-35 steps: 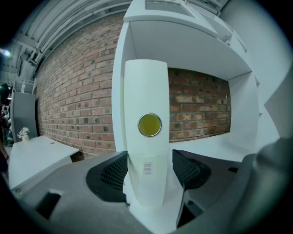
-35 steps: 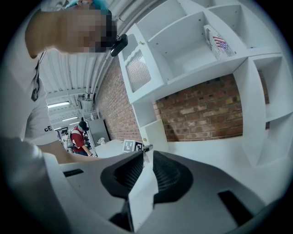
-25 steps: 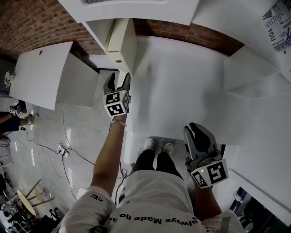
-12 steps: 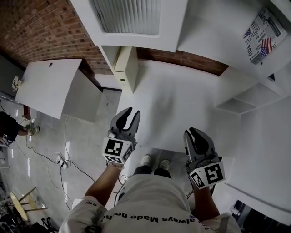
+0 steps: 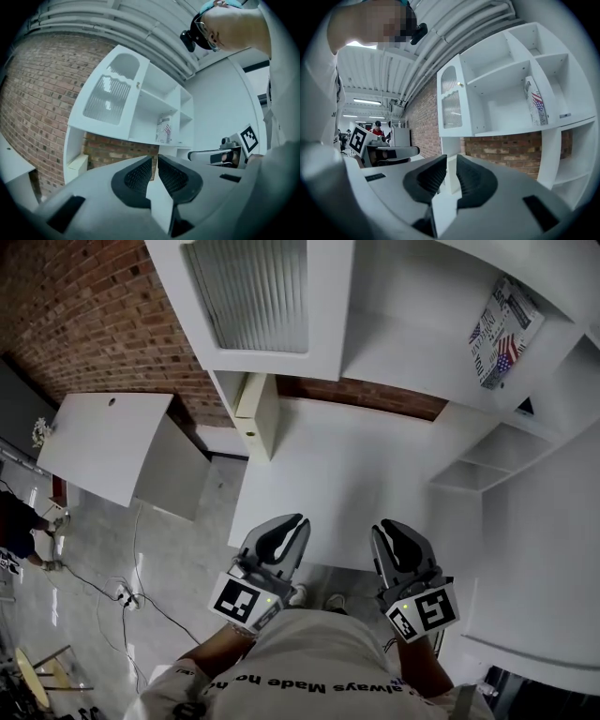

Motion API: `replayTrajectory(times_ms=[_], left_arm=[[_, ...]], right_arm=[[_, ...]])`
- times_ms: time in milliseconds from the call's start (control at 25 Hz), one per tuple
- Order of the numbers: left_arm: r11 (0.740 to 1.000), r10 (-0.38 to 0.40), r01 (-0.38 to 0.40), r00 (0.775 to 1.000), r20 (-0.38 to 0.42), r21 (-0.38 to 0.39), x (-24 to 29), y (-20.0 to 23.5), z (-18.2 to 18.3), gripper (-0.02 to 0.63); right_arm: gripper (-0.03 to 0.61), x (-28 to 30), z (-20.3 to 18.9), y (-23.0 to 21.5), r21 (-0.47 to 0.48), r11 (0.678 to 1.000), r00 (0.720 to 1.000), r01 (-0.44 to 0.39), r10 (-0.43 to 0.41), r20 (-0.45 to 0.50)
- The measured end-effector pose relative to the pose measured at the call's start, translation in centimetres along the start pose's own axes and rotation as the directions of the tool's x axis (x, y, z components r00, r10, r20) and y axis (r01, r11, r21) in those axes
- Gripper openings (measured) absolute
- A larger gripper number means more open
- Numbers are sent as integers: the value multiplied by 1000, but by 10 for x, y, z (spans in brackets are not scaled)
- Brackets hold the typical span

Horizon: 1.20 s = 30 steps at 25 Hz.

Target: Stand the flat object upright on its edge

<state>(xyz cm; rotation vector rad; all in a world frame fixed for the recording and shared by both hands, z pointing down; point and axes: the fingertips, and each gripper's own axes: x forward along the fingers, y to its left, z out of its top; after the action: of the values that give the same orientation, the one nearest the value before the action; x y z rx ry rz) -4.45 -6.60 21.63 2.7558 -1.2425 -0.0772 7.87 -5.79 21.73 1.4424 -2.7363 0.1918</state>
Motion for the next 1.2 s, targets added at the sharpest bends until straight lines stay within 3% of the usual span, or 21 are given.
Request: replayTrajectory(times_ms=[440, 680, 1200], left_arm=[[1000, -7, 7, 1000, 6, 21, -13, -41, 6, 43], [1000, 14, -14, 1000, 21, -13, -14, -44, 7, 43], [1000, -9, 9, 1000, 29, -14, -12, -57, 10, 43]], right_arm=[[55, -39, 12, 11, 11, 1000, 1000, 4, -4, 5], [56, -53, 14, 11, -10, 1000, 1000, 12, -11, 3], [57, -62, 15, 7, -18, 1000, 1000, 20, -20, -2]])
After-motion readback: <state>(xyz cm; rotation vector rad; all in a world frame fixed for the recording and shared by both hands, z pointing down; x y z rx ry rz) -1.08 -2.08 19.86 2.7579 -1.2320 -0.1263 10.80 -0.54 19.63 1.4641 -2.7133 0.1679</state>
